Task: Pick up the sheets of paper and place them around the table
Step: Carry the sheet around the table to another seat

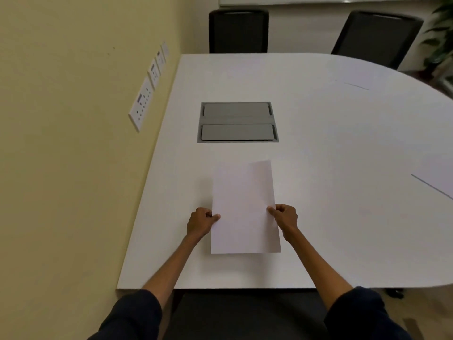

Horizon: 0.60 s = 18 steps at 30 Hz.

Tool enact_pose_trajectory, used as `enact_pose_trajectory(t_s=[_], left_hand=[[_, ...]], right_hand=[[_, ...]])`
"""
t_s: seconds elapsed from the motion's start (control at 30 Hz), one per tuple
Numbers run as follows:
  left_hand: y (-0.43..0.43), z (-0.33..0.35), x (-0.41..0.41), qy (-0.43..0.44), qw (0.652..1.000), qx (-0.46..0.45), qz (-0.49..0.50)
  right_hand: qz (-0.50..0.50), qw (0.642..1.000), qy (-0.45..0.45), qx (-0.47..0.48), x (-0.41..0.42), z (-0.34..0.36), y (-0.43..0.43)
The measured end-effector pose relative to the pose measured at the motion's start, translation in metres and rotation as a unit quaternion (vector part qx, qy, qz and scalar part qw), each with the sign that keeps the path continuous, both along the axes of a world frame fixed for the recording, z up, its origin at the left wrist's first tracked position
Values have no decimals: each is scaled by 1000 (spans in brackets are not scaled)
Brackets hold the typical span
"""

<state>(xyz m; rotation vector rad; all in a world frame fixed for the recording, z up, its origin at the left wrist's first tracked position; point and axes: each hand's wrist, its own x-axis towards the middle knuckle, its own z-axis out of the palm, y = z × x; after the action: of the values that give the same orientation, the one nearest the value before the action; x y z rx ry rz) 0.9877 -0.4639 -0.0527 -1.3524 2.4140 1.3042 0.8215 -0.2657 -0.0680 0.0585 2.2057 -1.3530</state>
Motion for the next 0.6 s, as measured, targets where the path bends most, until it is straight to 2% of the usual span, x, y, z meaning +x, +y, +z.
enact_pose_trajectory(t_s=[0.37,0.6], left_hand=[[-11,-58,2,-87,995,40,-5],[-12,-69,-6,-126,992,-9,-13]], right_hand=[[3,994,0,107,18,-55,-8],[33,985,38,166,23,-66,-14]])
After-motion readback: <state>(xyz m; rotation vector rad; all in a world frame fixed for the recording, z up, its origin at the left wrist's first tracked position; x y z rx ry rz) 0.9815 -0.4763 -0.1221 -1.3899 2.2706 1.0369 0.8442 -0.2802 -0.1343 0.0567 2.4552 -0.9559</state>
